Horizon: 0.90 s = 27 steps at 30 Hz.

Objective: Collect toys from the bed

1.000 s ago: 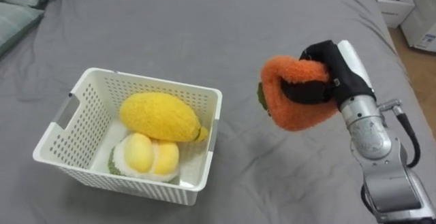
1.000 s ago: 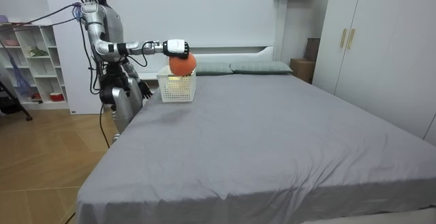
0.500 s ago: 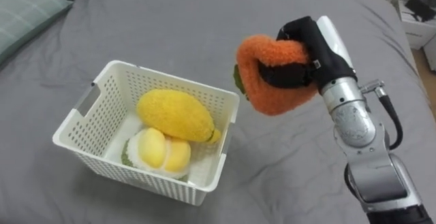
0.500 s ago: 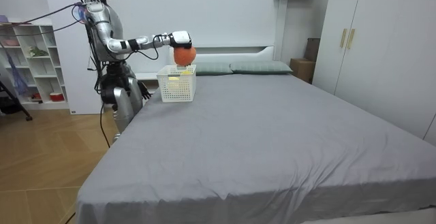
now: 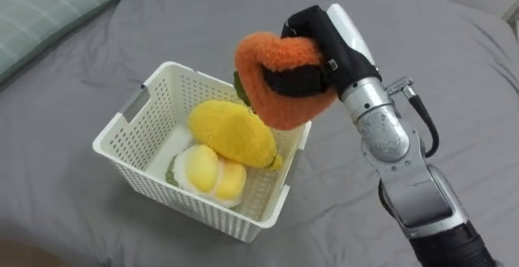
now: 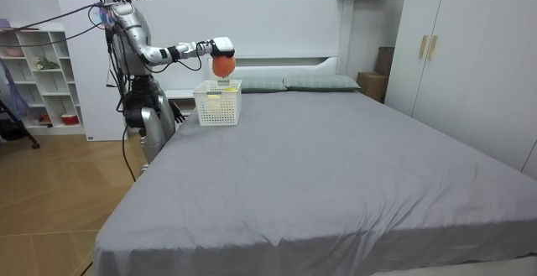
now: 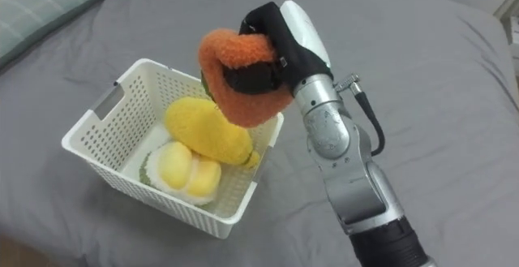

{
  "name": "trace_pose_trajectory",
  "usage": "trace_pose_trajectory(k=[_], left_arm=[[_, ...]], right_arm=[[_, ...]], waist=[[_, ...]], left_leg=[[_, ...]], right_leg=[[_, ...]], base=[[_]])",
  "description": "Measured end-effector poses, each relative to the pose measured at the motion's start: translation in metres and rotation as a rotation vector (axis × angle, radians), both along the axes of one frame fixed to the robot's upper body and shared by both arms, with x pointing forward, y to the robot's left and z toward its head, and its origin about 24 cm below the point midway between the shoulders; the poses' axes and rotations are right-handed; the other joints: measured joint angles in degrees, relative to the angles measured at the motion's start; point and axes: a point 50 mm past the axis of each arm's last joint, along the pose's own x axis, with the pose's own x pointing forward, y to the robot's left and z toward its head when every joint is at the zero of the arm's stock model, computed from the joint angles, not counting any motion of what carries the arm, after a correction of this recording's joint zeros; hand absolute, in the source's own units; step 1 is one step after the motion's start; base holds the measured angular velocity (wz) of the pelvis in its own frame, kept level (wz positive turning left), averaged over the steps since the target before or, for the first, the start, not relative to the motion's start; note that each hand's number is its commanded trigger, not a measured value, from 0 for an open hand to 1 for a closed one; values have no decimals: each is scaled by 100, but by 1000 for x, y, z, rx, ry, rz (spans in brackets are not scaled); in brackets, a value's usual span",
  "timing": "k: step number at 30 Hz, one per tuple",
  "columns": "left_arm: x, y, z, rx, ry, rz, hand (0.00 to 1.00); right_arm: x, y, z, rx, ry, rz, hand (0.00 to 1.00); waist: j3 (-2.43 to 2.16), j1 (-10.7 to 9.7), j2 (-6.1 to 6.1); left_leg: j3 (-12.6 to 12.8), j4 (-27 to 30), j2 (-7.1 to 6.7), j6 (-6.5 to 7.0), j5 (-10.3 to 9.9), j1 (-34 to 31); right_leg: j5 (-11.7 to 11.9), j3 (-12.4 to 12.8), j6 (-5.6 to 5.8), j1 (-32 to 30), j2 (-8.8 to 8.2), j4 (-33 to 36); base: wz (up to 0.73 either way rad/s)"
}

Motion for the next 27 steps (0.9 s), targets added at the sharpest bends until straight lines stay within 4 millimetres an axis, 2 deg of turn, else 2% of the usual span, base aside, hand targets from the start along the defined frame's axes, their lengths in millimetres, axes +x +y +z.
trace_pose_trajectory(k=[2, 7, 11, 12, 13, 14, 22, 27], left_arm=[[2, -1, 0, -11, -2, -8, 0], [0, -2, -1, -26, 10, -11, 0], [1, -2, 0, -30, 8, -13, 0], [1, -2, 0, -30, 9, -13, 0], [1, -2, 0, -29, 11, -17, 0], [0, -2, -1, -30, 14, -17, 0], [-15, 1, -3, -11, 63, -6, 0], [-22, 3, -4, 14, 92, -18, 0]], right_arm=[[0, 4, 0, -1, 0, 10, 100], [-2, 21, -1, -18, 3, 68, 100], [-2, 23, -4, -26, 27, 71, 100], [-2, 24, -5, -27, 32, 70, 73], [0, 23, -7, -33, 43, 66, 52], [2, 22, -11, -40, 60, 60, 2], [7, 17, -32, -71, 133, 14, 0], [8, 22, -41, -86, 155, 9, 0]], waist=[[2, 111, -3], [14, 184, 10], [16, 287, 5], [13, 286, 1], [13, 294, -1], [13, 334, 0], [12, 585, -43], [8, 686, -78]], left_leg=[[-24, 10, -3, -4, 2, -6], [-54, 12, 6, -14, 8, 6], [-135, -14, -16, -9, 3, -14], [-162, -11, -23, -9, 3, -22], [-197, -5, -35, -7, 6, -15], [-205, 9, -48, -1, 12, -15], [-255, 30, -91, 25, 29, -32], [-275, 74, -91, 25, 29, -27]], right_leg=[[0, -27, 0, 9, 5, -59], [0, -38, 0, 33, -12, -74], [-1, -130, 2, 64, -30, -77], [-2, -133, 4, 64, -34, -77], [-4, -135, 7, 69, -41, -76], [-12, -137, 19, 78, -51, -76], [-27, -152, 43, 110, -78, -61], [-26, -180, 43, 128, -85, -61]], base=[[6], [3], [6], [17], [14], [10], [4], [3]])
